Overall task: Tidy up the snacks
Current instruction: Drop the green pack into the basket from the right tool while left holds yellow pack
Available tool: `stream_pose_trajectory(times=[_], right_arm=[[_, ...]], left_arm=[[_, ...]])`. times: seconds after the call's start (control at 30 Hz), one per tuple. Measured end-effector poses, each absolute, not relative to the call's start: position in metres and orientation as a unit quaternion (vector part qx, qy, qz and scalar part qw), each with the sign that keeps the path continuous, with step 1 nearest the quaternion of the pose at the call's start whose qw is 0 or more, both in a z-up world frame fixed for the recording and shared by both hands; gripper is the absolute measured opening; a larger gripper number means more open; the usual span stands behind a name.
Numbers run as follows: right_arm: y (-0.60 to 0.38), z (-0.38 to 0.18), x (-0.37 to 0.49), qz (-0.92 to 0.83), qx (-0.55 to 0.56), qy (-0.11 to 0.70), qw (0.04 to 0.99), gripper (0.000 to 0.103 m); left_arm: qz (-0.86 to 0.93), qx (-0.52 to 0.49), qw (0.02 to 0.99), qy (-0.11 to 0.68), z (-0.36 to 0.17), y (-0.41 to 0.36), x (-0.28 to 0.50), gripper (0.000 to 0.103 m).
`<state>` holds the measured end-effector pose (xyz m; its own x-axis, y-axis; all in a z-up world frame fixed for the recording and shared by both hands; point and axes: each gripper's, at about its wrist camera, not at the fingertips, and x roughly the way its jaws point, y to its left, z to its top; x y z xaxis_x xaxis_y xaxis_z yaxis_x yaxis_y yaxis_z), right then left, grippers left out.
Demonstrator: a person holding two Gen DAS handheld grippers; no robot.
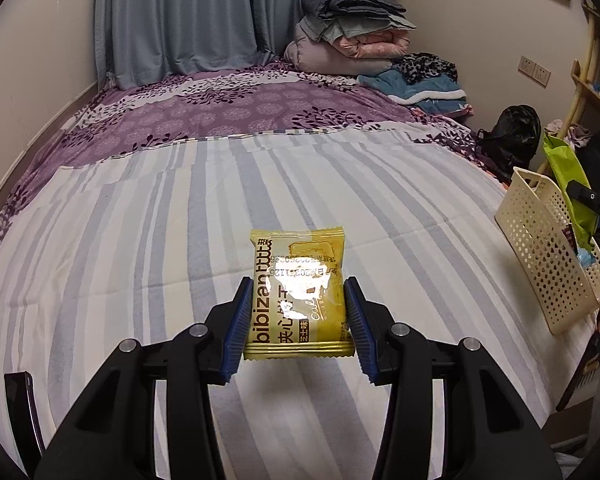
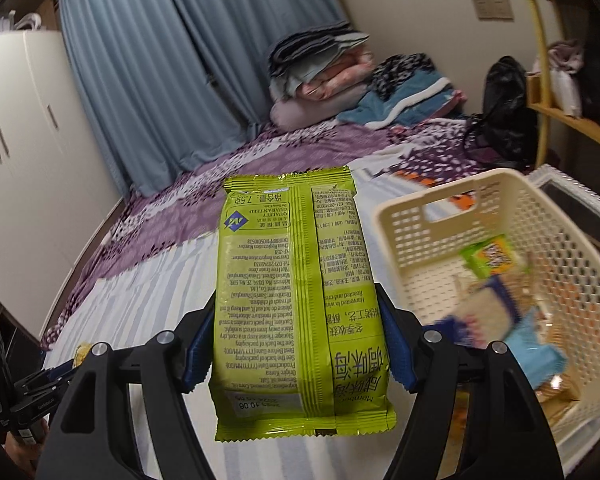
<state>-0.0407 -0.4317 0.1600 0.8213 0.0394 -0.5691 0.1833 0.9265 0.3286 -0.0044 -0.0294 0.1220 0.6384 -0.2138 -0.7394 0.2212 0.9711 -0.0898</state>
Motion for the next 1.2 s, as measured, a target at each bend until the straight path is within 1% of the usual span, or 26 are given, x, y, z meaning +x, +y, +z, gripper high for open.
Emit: stream_pose_trajectory(times=[0.2, 0.43, 0.5, 0.8, 0.9, 1.2], right_arm=[[-0.475, 0.155, -0.067, -0.094, 0.205, 0.283, 0.932, 0.07], [-0.515, 0.142, -0.086, -0.138, 0.224, 0.287, 0.921, 0.07], [-0.52, 0.138, -0.086, -0.134, 0.225, 0.296, 0.919, 0.07], [-0.514, 0.127, -0.077, -0.138, 0.168, 0.35, 0.911, 0.07], [-0.51, 0.126, -0.068, -0.14, 0.135, 0.369, 0.909, 0.071], [-0.512, 0.119, -0.035, -0.128, 0.088, 0.434, 0.888, 0.071]], left_arm=[[-0.144, 0.02, 0.903, 0.405, 0.129, -0.057, -0.005, 0.047], [-0.173, 0.037, 0.9, 0.399, 0.138, -0.089, -0.008, 0.047], [-0.182, 0.039, 0.897, 0.4, 0.138, -0.097, -0.009, 0.047], [-0.215, 0.055, 0.892, 0.395, 0.144, -0.13, -0.015, 0.047], [-0.221, 0.057, 0.89, 0.394, 0.145, -0.134, -0.017, 0.047], [-0.225, 0.054, 0.888, 0.399, 0.144, -0.134, -0.016, 0.047]])
